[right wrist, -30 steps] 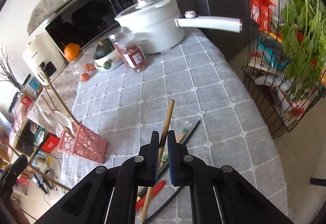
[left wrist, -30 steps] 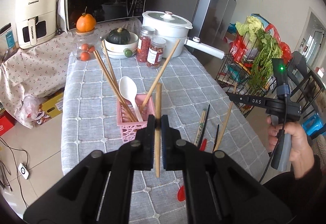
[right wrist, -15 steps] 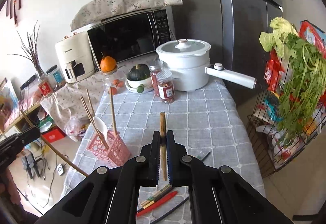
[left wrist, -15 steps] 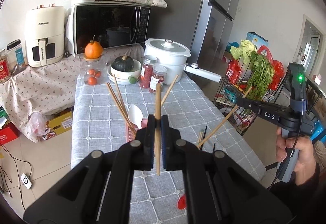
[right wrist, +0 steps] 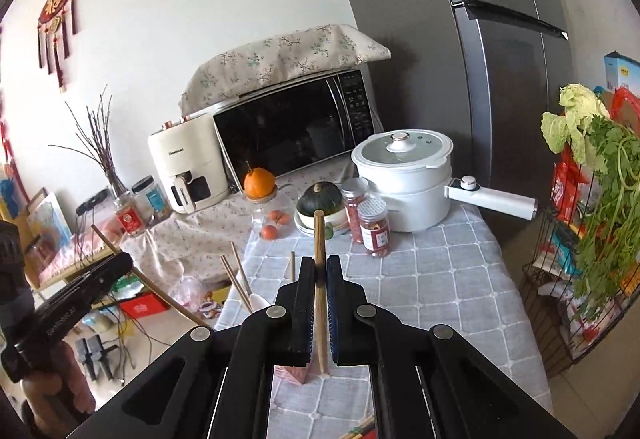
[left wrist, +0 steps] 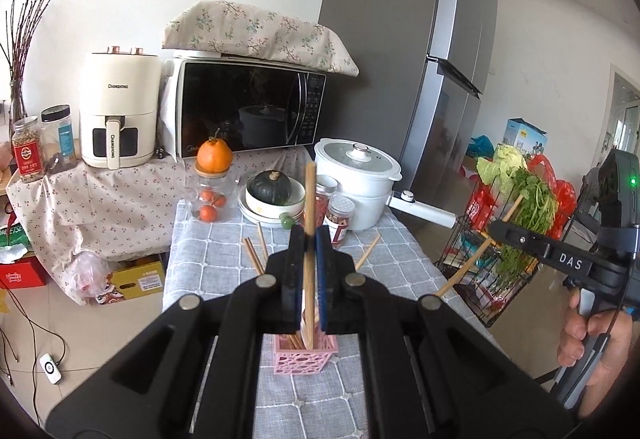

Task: Organize utensils
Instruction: 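Carry both chopsticks to the pink basket and insert them, opening both tools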

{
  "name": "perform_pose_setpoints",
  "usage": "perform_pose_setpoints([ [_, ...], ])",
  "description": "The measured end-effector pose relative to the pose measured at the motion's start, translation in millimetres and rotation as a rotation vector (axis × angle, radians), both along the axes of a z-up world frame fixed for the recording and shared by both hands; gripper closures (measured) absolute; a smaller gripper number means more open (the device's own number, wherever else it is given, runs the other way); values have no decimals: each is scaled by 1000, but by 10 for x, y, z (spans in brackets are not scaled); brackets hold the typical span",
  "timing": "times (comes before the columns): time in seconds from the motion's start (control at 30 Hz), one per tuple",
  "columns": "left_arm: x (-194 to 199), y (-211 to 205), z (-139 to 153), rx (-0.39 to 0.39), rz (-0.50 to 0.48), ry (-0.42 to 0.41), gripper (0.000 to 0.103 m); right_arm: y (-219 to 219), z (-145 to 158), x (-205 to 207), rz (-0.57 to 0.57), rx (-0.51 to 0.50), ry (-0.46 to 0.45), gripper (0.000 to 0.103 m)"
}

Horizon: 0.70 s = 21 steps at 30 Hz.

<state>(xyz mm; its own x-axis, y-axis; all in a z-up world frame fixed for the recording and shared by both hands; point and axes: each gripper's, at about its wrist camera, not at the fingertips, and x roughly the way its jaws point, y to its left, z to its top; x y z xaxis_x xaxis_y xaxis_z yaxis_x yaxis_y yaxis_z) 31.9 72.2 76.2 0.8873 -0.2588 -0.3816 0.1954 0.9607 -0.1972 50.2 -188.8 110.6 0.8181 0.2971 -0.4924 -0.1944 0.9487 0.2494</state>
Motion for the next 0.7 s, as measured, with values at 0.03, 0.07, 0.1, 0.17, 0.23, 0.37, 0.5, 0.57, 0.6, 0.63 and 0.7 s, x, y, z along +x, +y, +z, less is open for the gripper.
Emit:
perform_pose_setpoints([
  [0.03,19,-3,-9,4,5,-6,97,24,6,11,4,6,-1,98],
  [0.07,37,-13,-22,13,9,-9,97,45,7,19,7,11,-2,97],
  [0.1,64,-26,-39,25,14,-10,97,68,7,30,9,15,-3,98],
  [0.17,134,-56,-93,50,23,-3,97,113,6,50,15,22,-3,97],
  [0.23,218,-74,-163,61,25,16,97,149,4,60,21,30,-6,98],
  [0.37,375,-110,-313,71,1,63,97,234,-4,73,30,32,-16,98],
  [0.5,505,-162,-450,92,-8,106,97,330,-24,84,45,33,-23,97],
  [0.57,556,-172,-512,96,-9,115,96,377,-22,83,52,36,-35,97],
  [0.6,574,-170,-540,94,-13,116,96,393,-21,84,53,37,-42,97],
  [0.63,597,-171,-560,97,-15,119,90,418,-25,90,56,40,-48,97],
  [0.7,614,-163,-584,102,-3,124,76,469,-45,117,65,45,-52,97],
])
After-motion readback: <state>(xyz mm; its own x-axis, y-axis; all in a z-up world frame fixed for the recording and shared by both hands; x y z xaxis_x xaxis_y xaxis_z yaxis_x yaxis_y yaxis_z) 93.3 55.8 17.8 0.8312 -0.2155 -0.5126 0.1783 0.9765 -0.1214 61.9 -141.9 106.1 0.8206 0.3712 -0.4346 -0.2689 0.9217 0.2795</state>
